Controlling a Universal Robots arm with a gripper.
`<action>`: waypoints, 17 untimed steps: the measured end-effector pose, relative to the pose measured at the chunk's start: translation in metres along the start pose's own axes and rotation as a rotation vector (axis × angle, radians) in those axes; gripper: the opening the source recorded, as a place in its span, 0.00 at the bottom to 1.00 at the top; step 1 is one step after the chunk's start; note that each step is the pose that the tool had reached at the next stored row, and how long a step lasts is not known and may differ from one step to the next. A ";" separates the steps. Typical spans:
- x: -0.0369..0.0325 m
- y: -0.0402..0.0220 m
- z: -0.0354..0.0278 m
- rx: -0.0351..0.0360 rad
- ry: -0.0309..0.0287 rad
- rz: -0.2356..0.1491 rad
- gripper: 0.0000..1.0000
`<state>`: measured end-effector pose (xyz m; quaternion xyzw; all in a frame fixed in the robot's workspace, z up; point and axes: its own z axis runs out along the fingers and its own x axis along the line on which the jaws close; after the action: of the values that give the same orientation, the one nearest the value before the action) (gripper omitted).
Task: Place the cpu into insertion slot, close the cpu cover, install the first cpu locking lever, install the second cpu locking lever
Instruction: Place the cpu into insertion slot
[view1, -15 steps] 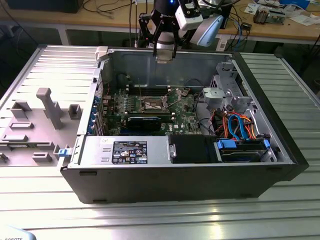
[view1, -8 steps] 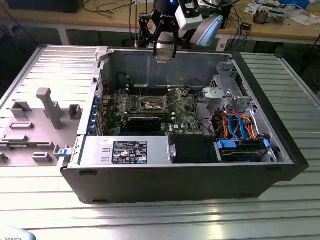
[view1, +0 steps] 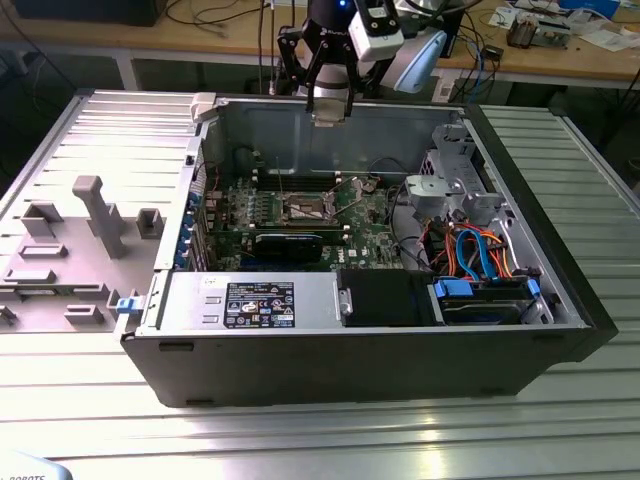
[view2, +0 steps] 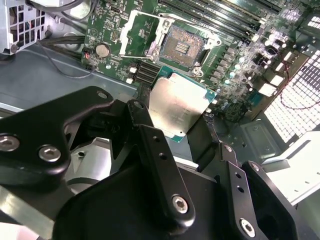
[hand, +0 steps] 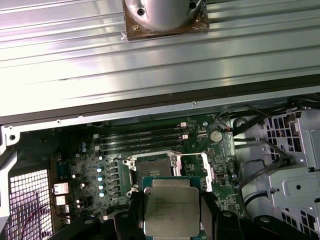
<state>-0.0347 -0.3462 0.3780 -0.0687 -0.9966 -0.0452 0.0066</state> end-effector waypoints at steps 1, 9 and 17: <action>0.0000 0.0000 0.0001 0.0000 -0.0004 0.004 0.54; 0.0000 -0.0001 0.0002 -0.0003 -0.0009 0.010 0.54; 0.0000 -0.0001 0.0002 -0.0002 -0.0011 0.012 0.54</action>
<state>-0.0346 -0.3462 0.3778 -0.0746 -0.9962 -0.0453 0.0063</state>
